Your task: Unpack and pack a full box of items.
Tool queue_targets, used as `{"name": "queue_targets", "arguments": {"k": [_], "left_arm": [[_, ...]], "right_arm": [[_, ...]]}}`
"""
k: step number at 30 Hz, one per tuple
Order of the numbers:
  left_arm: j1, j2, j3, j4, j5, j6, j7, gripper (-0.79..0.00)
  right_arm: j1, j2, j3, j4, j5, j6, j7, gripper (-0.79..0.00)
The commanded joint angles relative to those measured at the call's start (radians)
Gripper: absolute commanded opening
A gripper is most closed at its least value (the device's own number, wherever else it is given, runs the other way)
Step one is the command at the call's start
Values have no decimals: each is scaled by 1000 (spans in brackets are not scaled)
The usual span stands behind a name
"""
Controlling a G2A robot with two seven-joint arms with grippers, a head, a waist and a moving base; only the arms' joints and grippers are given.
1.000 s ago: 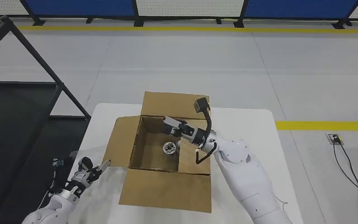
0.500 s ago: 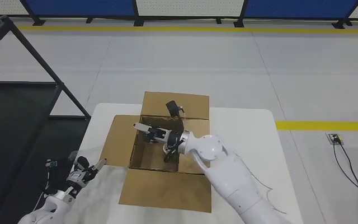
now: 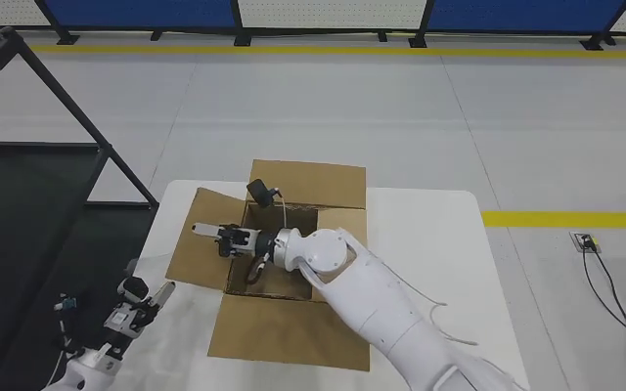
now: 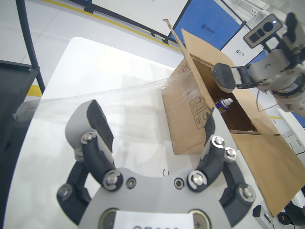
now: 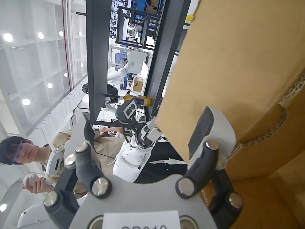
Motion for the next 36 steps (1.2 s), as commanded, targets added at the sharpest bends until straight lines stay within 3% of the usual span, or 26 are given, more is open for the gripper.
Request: {"name": "queue_targets", "arguments": {"k": [1,13,20,36], "left_arm": [[14,0,-10,-2,-7,-22,15,0],[23,-1,-18,2,-6,-37,17,0],[14,-1,-14,13,-3,-36,8,0],[9,-1,-15,31,-14,-42,4,0]], "right_arm": [[10,-13,-4,37,13,-12,-8,0],[60,-76,-19,200,29,-39,0,0],[69,-85,12,212,60,-128,16,0],[78,-129,-1,276,5,-65,4,0]]}}
